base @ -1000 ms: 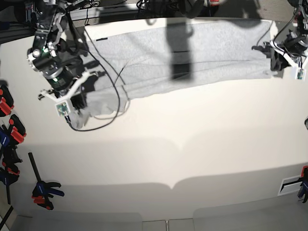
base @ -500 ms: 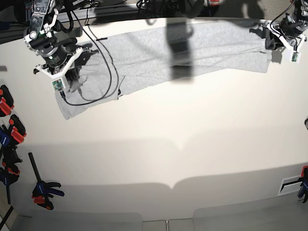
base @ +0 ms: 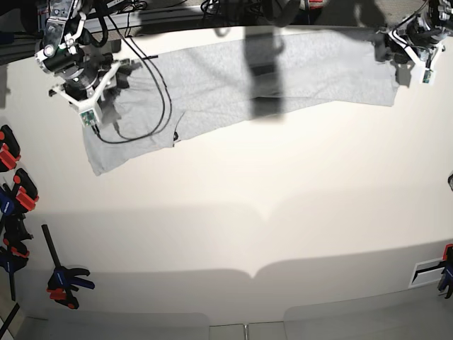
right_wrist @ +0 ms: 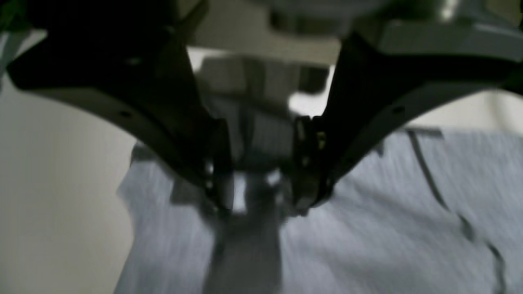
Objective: Fold the T-shirt properly
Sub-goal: 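Fold the grasped side of the shirt inward with both grippers, lifting it, then release the folded side and reposition both grippers along the shirt's edges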
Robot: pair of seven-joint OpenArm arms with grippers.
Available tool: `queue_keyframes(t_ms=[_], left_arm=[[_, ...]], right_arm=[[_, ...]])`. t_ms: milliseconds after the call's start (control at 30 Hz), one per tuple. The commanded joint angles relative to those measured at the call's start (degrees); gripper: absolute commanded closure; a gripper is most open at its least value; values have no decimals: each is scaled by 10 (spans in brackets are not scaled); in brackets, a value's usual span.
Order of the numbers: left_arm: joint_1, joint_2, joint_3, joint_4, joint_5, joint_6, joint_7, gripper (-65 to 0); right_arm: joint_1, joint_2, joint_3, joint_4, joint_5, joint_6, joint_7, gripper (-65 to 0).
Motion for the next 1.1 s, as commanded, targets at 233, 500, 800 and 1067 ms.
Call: queue_keyframes(t_ms=[233, 500, 800, 1067], left_arm=[[2, -8, -6, 12, -5, 0, 20, -280], [-6, -8, -5, 69, -6, 0, -140, -280], [-46, -8, 32, -10, -22, 0, -148, -280], [-120, -8, 82, -130, -17, 0, -144, -280]], right_arm=[[2, 6, 44, 48, 4, -14, 36, -231], [3, 6, 93, 141, 39, -30, 125, -231], [6, 5, 13, 118, 92, -30, 144, -231], [48, 4, -56, 14, 44, -30, 165, -230]])
